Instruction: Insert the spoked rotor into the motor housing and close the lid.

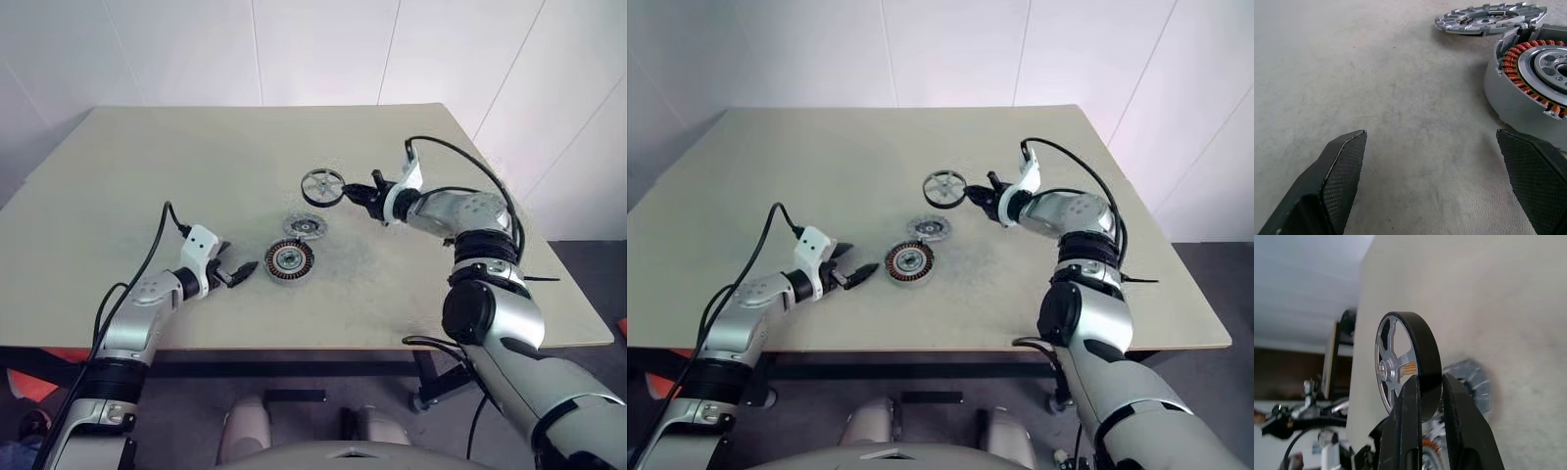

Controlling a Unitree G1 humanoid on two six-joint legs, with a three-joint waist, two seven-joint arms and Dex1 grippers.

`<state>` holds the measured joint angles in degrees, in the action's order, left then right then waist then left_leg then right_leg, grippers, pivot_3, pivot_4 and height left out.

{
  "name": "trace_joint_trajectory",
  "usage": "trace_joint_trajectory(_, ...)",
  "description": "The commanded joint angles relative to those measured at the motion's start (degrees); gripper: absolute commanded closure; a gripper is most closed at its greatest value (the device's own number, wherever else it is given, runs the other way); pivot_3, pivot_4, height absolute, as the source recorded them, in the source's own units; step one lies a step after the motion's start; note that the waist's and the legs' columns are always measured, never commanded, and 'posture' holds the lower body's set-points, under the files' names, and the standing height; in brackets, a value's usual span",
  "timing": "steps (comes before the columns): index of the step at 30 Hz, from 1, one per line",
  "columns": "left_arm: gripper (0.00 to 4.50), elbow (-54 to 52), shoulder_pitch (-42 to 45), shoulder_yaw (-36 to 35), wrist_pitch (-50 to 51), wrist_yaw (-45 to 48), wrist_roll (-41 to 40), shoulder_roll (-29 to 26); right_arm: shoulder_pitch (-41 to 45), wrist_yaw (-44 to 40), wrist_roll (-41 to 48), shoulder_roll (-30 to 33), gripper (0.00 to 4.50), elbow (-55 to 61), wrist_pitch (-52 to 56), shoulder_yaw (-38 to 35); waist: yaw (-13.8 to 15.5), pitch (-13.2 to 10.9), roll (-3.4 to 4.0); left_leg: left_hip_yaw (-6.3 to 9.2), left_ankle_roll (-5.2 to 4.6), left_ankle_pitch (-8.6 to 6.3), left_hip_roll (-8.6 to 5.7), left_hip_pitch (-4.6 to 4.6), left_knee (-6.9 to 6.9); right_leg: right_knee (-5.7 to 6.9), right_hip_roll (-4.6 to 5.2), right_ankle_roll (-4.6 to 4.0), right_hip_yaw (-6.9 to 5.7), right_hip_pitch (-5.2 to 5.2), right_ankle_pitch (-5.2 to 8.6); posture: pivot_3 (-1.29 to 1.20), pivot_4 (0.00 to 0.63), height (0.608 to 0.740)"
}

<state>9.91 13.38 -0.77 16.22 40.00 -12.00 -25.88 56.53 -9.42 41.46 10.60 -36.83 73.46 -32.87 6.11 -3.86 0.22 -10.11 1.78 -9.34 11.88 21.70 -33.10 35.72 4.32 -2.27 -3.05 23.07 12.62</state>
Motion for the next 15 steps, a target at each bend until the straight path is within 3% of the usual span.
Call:
trace_joint_trajectory(1, 0.0, 0.52, 0.96, -0.24, -1.93, 0.7, 0.13, -0.29, -2.99, 2.67, 4.13, -4.33, 4.2, 12.01, 10.51, 1.15, -0.02, 0.0, 0.0, 0.0, 0.01, 0.01, 0.0, 0.0, 0.01, 0.0, -0.01, 0.0, 0.0, 0.0, 0.0, 0.0, 0.0, 0.74)
trace_joint_trajectory(8, 0.0, 1.8, 0.03, -0.24, -3.61, 1.18, 0.42, -0.12, -7.54, 6.45, 3.04, -12.23, 4.2, 22.19, 18.73, 0.88, 0.07, 0.0, 0.0, 0.07, 0.16, 0.09, 0.01, -0.06, 0.08, 0.01, 0.01, 0.05, 0.02, -0.02, 0.02, 0.0, 0.0, 0.74)
trace_joint_trajectory(15, 0.0, 1.93, -0.9, -0.58, -4.28, 0.91, 0.35, -0.14, -9.57, 7.0, 1.29, -11.81, 4.2, 23.29, 19.03, 3.38, 0.08, 0.01, -0.01, 0.13, 0.26, 0.15, 0.0, -0.24, 0.33, -0.01, 0.07, 0.46, 0.07, -0.09, 0.24, 0.0, 0.0, 0.74)
